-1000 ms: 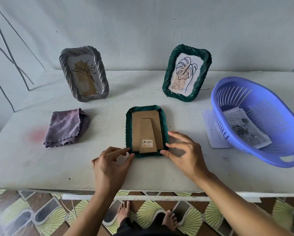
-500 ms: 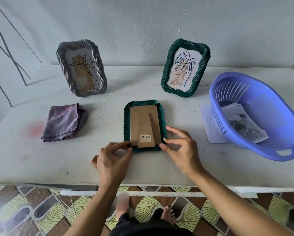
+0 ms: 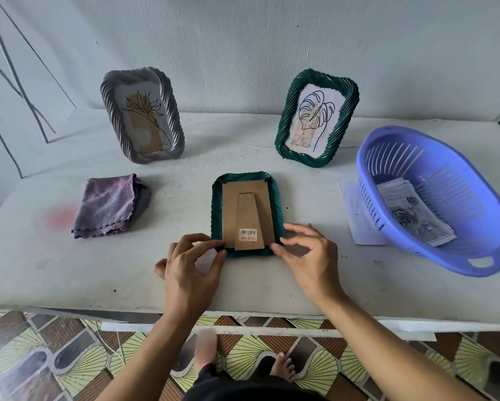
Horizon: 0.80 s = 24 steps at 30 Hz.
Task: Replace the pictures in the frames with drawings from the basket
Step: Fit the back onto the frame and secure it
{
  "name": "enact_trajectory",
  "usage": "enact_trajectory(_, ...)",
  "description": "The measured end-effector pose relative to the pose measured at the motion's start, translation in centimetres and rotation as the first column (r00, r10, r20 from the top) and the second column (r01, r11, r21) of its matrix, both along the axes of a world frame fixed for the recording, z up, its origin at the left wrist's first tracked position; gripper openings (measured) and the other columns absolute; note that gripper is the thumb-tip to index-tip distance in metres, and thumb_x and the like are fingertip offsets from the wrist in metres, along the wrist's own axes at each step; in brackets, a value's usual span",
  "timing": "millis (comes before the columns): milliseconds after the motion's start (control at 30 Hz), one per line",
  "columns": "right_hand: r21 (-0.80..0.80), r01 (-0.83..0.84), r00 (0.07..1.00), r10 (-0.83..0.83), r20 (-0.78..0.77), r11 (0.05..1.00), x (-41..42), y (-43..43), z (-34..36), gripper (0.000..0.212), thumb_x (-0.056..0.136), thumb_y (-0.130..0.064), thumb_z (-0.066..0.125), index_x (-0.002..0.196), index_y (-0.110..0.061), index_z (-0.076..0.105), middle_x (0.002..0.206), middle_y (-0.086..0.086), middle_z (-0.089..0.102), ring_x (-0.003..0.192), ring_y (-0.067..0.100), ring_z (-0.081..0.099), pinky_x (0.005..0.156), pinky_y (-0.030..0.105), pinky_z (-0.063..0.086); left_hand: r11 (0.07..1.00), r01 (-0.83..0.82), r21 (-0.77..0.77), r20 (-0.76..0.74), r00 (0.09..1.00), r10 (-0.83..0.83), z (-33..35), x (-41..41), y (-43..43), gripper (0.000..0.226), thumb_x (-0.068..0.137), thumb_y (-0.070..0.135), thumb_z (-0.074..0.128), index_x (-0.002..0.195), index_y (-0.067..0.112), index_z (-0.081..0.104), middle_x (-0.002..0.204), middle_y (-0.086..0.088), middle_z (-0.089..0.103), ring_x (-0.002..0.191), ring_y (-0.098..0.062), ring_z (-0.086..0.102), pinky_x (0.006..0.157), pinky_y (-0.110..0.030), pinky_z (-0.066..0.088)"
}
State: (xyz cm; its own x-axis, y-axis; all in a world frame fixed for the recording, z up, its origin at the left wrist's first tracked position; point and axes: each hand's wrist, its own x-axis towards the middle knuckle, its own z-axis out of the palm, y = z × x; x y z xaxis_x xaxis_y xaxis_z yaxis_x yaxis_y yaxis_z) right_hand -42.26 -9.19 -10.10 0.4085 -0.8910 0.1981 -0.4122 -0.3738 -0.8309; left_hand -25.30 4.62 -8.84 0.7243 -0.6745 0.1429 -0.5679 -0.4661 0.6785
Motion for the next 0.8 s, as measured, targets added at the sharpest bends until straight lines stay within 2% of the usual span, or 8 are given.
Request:
enact_trajectory(100,0.03,0.024,1.0,-0.024,0.01,0.999,0.4,0.0,0.0,0.012,0.071,-0.014,0.089,0.077,-0.013,0.079,0.108,-0.007,0.071,0.098,0.0,0.064,0.088,0.007,0.041,1.0,-0.001,-0.002,-0.01,1.0,0.001,-0.1,0.0,0.0,0.015,0.082,0.031,0.08,0.095,0.039,0.078,0.105,0.021,0.061,0.099,-0.008,0.055,0.084,-0.045,0.031)
enact_trajectory(200,0.041,0.051,0.999,-0.051,0.008,0.998,0.9,0.1,0.0,0.013,0.07,-0.01,0.089,0.076,-0.014,0.078,0.106,-0.007,0.069,0.098,-0.01,0.058,0.089,0.003,0.037,1.0,-0.017,-0.013,-0.014,1.0,0.017,-0.2,-0.1,0.0,0.016,0.083,0.031,0.081,0.096,0.039,0.078,0.103,0.021,0.061,0.099,-0.008,0.055,0.084,-0.045,0.03)
enact_trajectory(300,0.039,0.068,0.997,-0.069,0.039,0.997,0.8,0.3,-0.5,0.016,0.07,-0.01,0.089,0.077,-0.016,0.076,0.103,-0.008,0.067,0.101,-0.019,0.052,0.102,0.028,0.043,0.999,-0.035,-0.005,-0.008,0.999,0.035,-0.4,-0.2,0.0,0.017,0.083,0.03,0.081,0.096,0.041,0.077,0.103,0.021,0.061,0.099,-0.008,0.056,0.083,-0.045,0.029)
enact_trajectory(367,0.04,0.073,0.996,-0.075,0.046,0.997,0.9,0.4,-0.7,0.017,0.069,-0.011,0.089,0.077,-0.02,0.075,0.102,-0.013,0.066,0.103,-0.017,0.053,0.107,0.045,0.041,0.999,-0.037,0.003,0.001,0.999,0.037,-0.4,-0.3,-0.1,0.017,0.082,0.031,0.081,0.096,0.042,0.076,0.104,0.022,0.061,0.099,-0.008,0.056,0.083,-0.045,0.029)
enact_trajectory(433,0.048,0.081,0.995,-0.083,0.049,0.996,1.1,0.4,-0.7,0.02,0.068,-0.011,0.089,0.076,-0.023,0.075,0.099,-0.017,0.065,0.102,-0.015,0.055,0.107,0.055,0.04,0.999,-0.045,0.006,0.001,0.999,0.045,-0.4,-0.3,-0.2,0.017,0.082,0.032,0.081,0.095,0.042,0.076,0.103,0.023,0.06,0.099,-0.008,0.055,0.084,-0.044,0.029)
enact_trajectory(500,0.083,0.088,0.994,-0.093,0.06,0.993,1.4,0.3,-0.4,0.021,0.067,-0.009,0.089,0.074,-0.023,0.076,0.096,-0.017,0.065,0.098,-0.017,0.055,0.106,0.054,0.041,0.999,-0.053,0.005,-0.008,0.999,0.053,-0.3,-0.3,-0.2,0.016,0.082,0.034,0.081,0.094,0.043,0.076,0.103,0.023,0.06,0.099,-0.007,0.055,0.084,-0.043,0.028)
enact_trajectory(667,0.155,0.1,0.992,-0.11,0.057,0.983,1.8,0.0,0.1,0.033,0.063,-0.009,0.09,0.07,-0.036,0.071,0.093,-0.023,0.063,0.095,-0.02,0.055,0.11,0.056,0.036,0.999,-0.053,-0.013,-0.012,0.999,0.052,-0.4,-0.3,-0.2,0.015,0.082,0.032,0.081,0.093,0.04,0.078,0.103,0.021,0.062,0.098,-0.008,0.055,0.083,-0.042,0.027)
enact_trajectory(800,0.173,0.105,0.992,-0.116,0.058,0.979,2.1,0.0,0.2,0.033,0.063,-0.006,0.089,0.068,-0.034,0.072,0.093,-0.025,0.061,0.094,-0.024,0.051,0.109,0.054,0.036,0.998,-0.054,-0.014,-0.014,0.998,0.054,-0.4,-0.3,-0.2,0.014,0.082,0.031,0.081,0.092,0.04,0.078,0.103,0.02,0.063,0.098,-0.008,0.055,0.083,-0.041,0.027)
